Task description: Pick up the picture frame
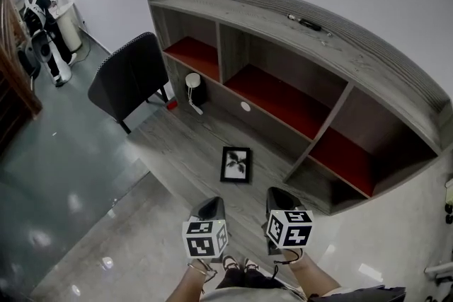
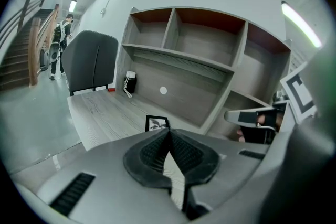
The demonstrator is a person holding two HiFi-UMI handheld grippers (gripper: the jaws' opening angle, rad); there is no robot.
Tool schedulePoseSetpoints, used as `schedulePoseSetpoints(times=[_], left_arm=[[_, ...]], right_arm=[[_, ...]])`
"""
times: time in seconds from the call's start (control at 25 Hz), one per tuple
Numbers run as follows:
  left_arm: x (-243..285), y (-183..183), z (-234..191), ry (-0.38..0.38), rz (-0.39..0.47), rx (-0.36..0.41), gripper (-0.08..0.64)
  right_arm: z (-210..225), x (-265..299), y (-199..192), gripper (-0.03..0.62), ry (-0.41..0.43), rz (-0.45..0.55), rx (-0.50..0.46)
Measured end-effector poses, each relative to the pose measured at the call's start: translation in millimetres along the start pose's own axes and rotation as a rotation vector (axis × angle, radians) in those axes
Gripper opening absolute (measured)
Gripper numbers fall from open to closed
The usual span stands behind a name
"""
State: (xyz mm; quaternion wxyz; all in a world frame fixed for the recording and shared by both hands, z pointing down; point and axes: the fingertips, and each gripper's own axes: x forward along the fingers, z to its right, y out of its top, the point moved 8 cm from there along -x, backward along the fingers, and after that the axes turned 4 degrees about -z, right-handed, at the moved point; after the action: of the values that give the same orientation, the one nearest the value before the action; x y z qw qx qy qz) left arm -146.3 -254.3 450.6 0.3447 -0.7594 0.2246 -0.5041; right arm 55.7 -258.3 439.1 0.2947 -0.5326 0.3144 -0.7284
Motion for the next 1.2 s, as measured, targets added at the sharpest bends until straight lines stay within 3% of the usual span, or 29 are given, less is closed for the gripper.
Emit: schedulePoseSetpoints(times=[0.72, 1.2], left_arm=[[67, -64, -38, 0.007, -0.164, -0.062, 0.013], [97, -68, -44, -0.033, -0.174, -0.083, 0.014]], right_arm=[[19, 69, -59, 0.032, -0.030, -0.158, 0.042], [29, 98, -62, 0.032, -0.052, -0.175, 0.081]])
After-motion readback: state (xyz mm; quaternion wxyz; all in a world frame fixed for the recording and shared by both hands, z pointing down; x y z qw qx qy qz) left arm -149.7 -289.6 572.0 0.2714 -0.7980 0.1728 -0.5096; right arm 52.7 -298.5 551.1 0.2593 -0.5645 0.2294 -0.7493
